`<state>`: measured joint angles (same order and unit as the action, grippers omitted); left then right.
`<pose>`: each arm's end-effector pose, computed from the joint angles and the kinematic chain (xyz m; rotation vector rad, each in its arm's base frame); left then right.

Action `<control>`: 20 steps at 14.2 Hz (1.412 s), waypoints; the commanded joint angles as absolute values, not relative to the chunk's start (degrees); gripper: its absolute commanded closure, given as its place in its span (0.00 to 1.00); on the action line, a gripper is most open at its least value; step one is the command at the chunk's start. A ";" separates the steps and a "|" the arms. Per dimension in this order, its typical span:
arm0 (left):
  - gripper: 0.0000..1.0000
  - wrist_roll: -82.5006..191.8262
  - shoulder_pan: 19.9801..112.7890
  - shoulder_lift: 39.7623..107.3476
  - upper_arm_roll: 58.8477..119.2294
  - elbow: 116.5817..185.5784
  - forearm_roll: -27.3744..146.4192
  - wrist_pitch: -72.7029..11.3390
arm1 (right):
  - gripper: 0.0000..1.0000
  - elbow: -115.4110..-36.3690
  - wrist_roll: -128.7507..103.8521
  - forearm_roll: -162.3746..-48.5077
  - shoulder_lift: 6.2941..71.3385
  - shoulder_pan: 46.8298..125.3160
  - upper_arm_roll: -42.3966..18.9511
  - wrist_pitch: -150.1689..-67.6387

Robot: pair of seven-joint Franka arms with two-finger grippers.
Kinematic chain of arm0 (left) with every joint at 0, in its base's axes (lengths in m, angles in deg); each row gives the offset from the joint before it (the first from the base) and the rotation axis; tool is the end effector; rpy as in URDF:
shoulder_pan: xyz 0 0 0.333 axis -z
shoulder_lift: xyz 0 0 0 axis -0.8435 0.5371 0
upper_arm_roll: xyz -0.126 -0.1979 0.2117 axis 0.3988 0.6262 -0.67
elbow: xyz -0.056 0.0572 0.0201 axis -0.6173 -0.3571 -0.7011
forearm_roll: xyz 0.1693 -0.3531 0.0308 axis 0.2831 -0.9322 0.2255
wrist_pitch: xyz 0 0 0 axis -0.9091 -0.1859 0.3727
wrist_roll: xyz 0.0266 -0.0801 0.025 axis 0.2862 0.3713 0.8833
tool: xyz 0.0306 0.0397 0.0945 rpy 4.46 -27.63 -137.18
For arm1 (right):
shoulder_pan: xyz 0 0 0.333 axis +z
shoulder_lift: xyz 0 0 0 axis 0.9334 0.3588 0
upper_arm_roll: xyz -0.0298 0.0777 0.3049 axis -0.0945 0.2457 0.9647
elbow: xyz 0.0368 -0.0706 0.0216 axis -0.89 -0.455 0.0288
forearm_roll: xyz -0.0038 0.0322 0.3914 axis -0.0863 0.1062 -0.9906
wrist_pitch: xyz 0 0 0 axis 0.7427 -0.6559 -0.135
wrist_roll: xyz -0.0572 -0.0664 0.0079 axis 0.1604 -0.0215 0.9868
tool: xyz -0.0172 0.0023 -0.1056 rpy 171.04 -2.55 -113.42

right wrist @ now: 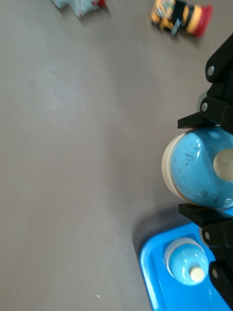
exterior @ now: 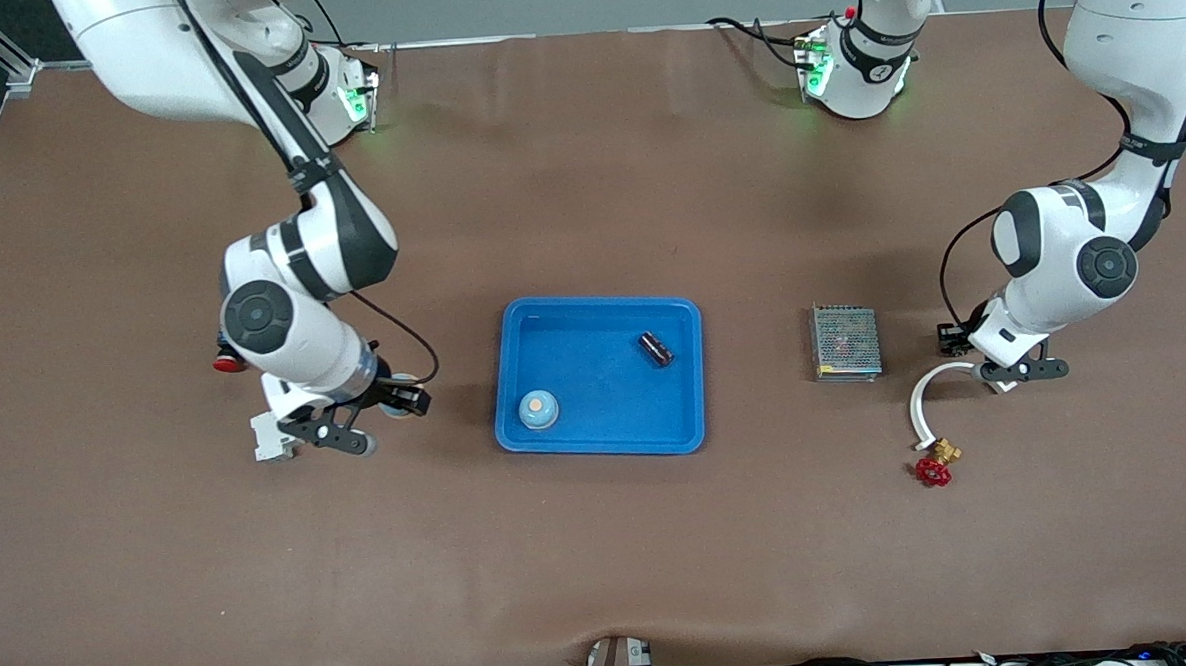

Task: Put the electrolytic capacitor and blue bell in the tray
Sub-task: 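Carry the second bell and second capacitor over the blue tray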

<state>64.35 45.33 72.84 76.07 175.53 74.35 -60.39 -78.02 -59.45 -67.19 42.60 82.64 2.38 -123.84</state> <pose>0.5571 0.0653 0.1894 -3.1287 0.0220 0.0592 0.6169 0.2430 0.3026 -3.0302 0.5305 -0.0125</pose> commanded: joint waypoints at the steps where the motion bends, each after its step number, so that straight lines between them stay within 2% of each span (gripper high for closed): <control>1: 0.88 63.76 45.03 68.68 77.04 174.43 75.46 -54.35 | 1.00 -81.89 -66.50 -66.84 41.37 86.80 1.81 -127.22; 7: 0.88 51.73 45.03 68.06 85.81 158.45 74.75 -31.06 | 1.00 -81.81 -78.99 -66.22 41.72 95.24 1.64 -128.45; 10: 0.88 43.56 45.56 69.20 90.30 151.67 74.67 -23.93 | 1.00 -80.85 -83.64 -65.17 43.64 97.88 1.37 -129.60; 13: 0.88 33.73 47.13 71.04 94.35 148.41 74.67 -23.29 | 1.00 -78.48 -88.66 -59.82 47.85 99.21 1.37 -130.22; 16: 0.88 25.11 52.40 73.85 94.44 144.72 74.58 -23.29 | 1.00 -76.72 -89.90 -58.84 51.38 100.17 1.37 -130.39; 20: 0.88 13.94 58.81 79.03 94.36 139.18 74.75 -23.29 | 1.00 -76.10 -89.99 -59.10 52.61 100.79 1.37 -132.05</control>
<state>18.42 56.35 75.38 94.35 144.00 74.33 -24.87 -77.53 -88.19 -60.51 51.95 99.70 2.04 -131.51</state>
